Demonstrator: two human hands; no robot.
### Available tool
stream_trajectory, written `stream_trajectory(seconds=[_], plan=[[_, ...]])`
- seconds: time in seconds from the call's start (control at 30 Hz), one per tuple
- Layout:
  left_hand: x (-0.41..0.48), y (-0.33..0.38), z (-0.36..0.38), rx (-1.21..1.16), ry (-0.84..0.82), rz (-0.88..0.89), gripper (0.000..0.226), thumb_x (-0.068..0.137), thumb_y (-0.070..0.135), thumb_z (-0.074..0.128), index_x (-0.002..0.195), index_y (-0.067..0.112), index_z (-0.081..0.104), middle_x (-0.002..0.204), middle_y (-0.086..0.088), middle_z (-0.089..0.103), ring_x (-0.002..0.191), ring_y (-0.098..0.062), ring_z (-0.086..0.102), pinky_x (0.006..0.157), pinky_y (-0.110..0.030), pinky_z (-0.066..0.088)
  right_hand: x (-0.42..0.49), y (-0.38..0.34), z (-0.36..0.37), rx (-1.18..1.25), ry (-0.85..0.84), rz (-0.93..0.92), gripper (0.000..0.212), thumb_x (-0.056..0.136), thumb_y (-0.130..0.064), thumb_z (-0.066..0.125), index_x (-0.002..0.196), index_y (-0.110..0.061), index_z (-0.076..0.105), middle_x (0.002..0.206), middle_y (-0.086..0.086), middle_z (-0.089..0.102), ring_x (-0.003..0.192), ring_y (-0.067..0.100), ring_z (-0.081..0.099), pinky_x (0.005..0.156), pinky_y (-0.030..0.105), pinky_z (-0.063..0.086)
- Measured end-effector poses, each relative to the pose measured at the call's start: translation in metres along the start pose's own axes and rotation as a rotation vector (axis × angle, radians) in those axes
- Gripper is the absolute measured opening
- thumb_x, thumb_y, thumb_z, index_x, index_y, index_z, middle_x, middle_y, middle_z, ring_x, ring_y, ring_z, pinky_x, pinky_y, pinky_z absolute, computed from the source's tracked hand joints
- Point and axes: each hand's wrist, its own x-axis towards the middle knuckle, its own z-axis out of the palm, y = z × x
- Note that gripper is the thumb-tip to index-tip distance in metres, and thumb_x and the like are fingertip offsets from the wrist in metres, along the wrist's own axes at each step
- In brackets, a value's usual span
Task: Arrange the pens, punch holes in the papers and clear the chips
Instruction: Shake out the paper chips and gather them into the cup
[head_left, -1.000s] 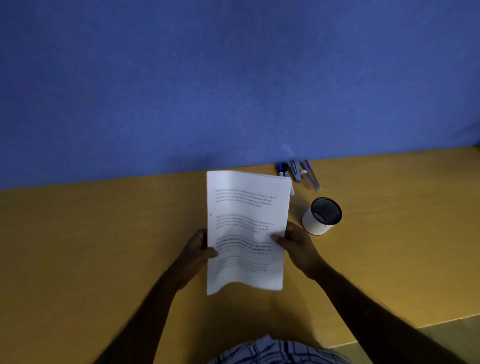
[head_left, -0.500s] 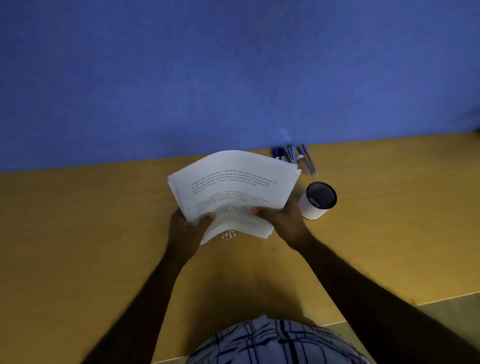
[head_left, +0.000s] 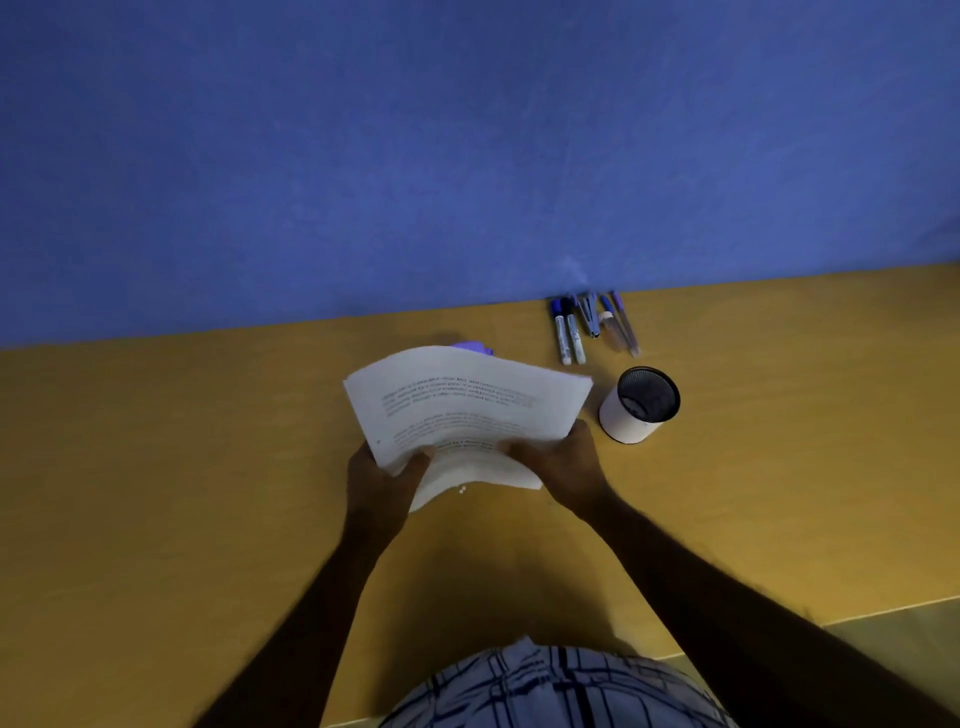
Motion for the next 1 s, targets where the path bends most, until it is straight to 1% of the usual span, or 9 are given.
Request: stream_trajectory(seconds=[0.17,0.3,0.37,0.43,0.5,0.6,0.73,0.87,1.0], plan=[[0.001,0.010,0.000,-0.076,-0.002,-0.026,0.032,0.082,0.010,0.073,0.099,0.036,0.066,0.100,0.014,0.072,0.098,-0.004,0.068,0.075,-0.022,0.059,0.002,0.002,-0.003,0.035,-0.001,0.019,0.053,0.079,-0.003,0.077,0.106,-0.047,0.066,0.111,-0.018,0.071,0.107,0.008,0.067,0.083,0.027,0.059],[0.008,0.024,-0.007,-0.156,-0.020,0.036,0.037,0.084,0.006,0.070,0.106,0.035,0.067,0.106,0.012,0.073,0.104,-0.009,0.067,0.082,-0.024,0.058,0.010,-0.002,-0.013,0.042,-0.059,0.023,0.043,0.078,-0.020,0.079,0.112,-0.043,0.065,0.114,-0.014,0.070,0.107,0.008,0.067,0.078,0.019,0.056],[0.009,0.032,-0.011,-0.216,-0.015,0.077,0.034,0.085,0.006,0.070,0.111,0.028,0.068,0.112,0.004,0.072,0.107,-0.016,0.067,0.085,-0.030,0.058,0.009,0.002,-0.016,0.159,0.068,0.096,0.048,0.074,-0.037,0.079,0.117,-0.027,0.063,0.114,-0.005,0.071,0.104,0.013,0.069,0.076,0.024,0.057],[0.010,0.041,-0.012,-0.289,-0.003,0.102,0.036,0.085,0.006,0.070,0.114,0.026,0.067,0.116,0.001,0.071,0.110,-0.018,0.066,0.084,-0.030,0.057,0.006,0.012,-0.018,0.268,0.158,0.177,0.061,0.074,-0.040,0.079,0.124,-0.013,0.057,0.118,0.003,0.069,0.108,0.018,0.067,0.078,0.024,0.056],[0.010,0.050,-0.010,-0.377,-0.003,0.109,0.039,0.083,0.010,0.071,0.118,0.026,0.065,0.120,0.002,0.069,0.113,-0.018,0.064,0.084,-0.027,0.056,0.001,0.022,-0.015,0.336,0.136,0.322,0.064,0.077,-0.039,0.075,0.130,-0.016,0.050,0.126,0.003,0.064,0.118,0.020,0.061,0.088,0.026,0.050],[0.010,0.059,-0.005,-0.504,-0.061,0.114,0.048,0.085,0.006,0.067,0.129,0.026,0.059,0.131,-0.003,0.063,0.123,-0.024,0.058,0.092,-0.042,0.054,0.001,0.030,-0.007,0.587,-0.032,0.518,0.065,0.084,-0.028,0.069,0.140,-0.012,0.040,0.136,0.009,0.059,0.127,0.028,0.054,0.107,0.043,0.039],[0.008,0.061,0.004,-0.669,-0.162,0.043,0.060,0.086,0.000,0.064,0.141,0.018,0.045,0.140,-0.011,0.055,0.129,-0.030,0.053,0.097,-0.049,0.050,0.012,0.021,0.010,0.746,-0.186,0.423,0.048,0.092,-0.017,0.059,0.138,-0.012,0.048,0.138,0.009,0.057,0.127,0.028,0.055,0.101,0.042,0.049],[0.015,0.052,-0.013,-0.710,-0.169,-0.046,0.071,0.079,0.009,0.073,0.143,0.014,0.042,0.146,-0.014,0.048,0.135,-0.032,0.046,0.109,-0.057,0.037,0.031,0.010,0.003,0.718,-0.082,0.298,0.042,0.092,-0.002,0.055,0.133,-0.008,0.053,0.138,0.010,0.058,0.129,0.030,0.052,0.097,0.040,0.053],[0.031,0.045,-0.073,-0.544,-0.109,-0.029,0.055,0.076,0.029,0.080,0.127,0.032,0.060,0.134,-0.001,0.061,0.125,-0.022,0.057,0.093,-0.038,0.053,0.043,-0.006,-0.023,0.539,-0.034,0.150,0.036,0.087,0.003,0.061,0.119,-0.013,0.065,0.128,0.009,0.066,0.121,0.027,0.060,0.095,0.041,0.053]])
